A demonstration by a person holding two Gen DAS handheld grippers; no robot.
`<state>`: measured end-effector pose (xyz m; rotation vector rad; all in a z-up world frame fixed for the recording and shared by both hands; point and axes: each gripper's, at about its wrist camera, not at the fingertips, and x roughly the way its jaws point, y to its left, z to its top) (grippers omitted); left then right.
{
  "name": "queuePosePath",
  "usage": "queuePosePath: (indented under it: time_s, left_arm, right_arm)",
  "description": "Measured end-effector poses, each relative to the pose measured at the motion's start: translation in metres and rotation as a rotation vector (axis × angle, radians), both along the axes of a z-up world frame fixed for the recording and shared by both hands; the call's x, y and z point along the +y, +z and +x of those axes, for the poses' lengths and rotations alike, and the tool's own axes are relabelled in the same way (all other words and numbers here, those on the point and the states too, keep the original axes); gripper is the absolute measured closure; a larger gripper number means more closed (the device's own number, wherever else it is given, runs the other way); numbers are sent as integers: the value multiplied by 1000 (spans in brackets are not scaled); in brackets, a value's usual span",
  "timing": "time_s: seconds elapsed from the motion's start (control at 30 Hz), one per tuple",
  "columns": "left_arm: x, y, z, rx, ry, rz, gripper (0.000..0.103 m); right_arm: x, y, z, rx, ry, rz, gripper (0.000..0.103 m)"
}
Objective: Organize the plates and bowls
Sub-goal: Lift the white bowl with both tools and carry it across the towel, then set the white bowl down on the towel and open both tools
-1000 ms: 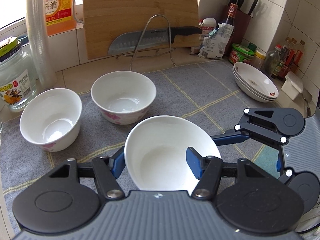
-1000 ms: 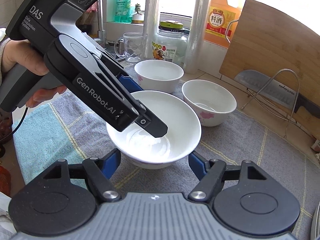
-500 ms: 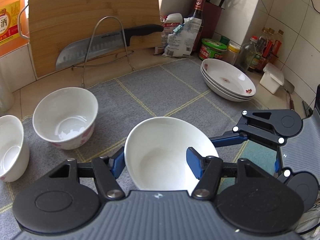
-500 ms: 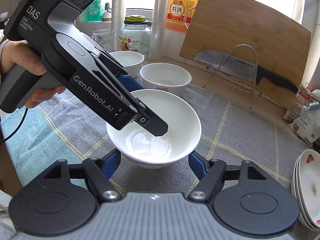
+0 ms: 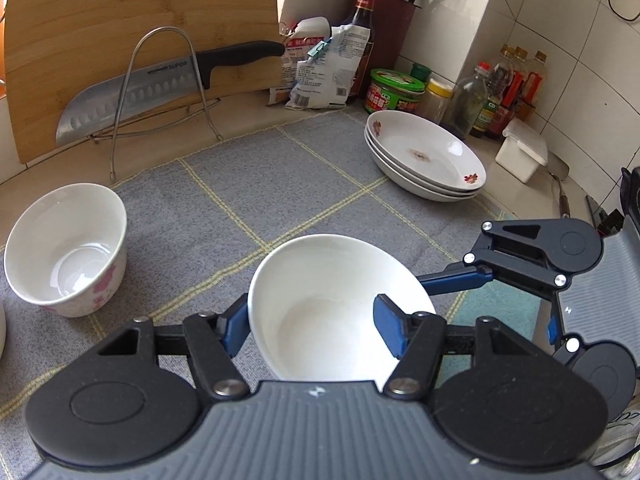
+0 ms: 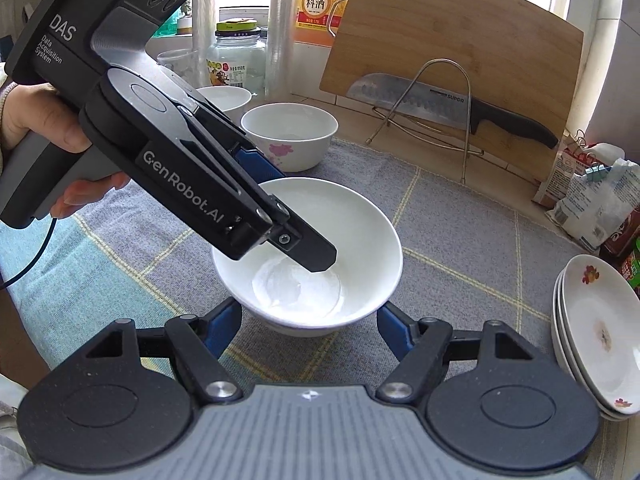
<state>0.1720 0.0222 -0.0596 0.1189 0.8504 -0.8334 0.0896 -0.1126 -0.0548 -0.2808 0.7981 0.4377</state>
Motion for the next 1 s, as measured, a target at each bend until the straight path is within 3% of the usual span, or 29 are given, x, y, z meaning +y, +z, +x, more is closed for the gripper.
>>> queuePosePath:
  time_s: [0.77, 0.87, 0.9, 0.93, 1.0]
  left_arm:
    - [5, -11, -2, 28, 21, -27, 38]
    - [6, -11, -4, 18, 25, -40, 25]
    - [7, -10, -6, 4, 33, -38, 16]
    - [8, -8, -8, -15, 43, -31, 8]
    - [11, -5, -11, -46, 62, -30, 7]
  right_arm:
    - [3, -4, 2, 33, 11, -5, 24]
    - [2, -4, 2, 35, 17, 5, 24]
    - [2, -4, 2, 37, 16, 9, 22]
    - [1, -4, 1, 33, 14, 11, 17]
    - [-1, -2, 0, 23, 7, 24, 7]
